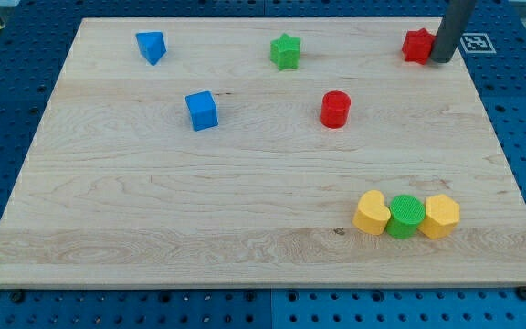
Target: Place the blue cube left to the red circle
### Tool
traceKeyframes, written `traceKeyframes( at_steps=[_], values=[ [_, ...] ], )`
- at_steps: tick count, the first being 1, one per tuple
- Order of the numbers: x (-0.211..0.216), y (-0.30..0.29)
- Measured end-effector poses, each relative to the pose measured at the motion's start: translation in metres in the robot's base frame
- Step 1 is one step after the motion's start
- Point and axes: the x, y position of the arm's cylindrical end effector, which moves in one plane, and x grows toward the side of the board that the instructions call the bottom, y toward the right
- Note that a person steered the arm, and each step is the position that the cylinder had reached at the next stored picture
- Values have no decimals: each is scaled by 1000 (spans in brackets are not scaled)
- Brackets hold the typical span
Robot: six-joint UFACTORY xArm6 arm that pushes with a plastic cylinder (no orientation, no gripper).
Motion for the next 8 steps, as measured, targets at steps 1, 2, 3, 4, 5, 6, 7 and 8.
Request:
traceKeyframes(
  at_steps=[1,2,3,4,5,6,7,8],
  values=[
    [16,4],
    [67,10],
    [89,-46],
    [94,-114],
    [86,-172],
    [88,-220],
    [101,-264],
    [108,-311]
  ],
)
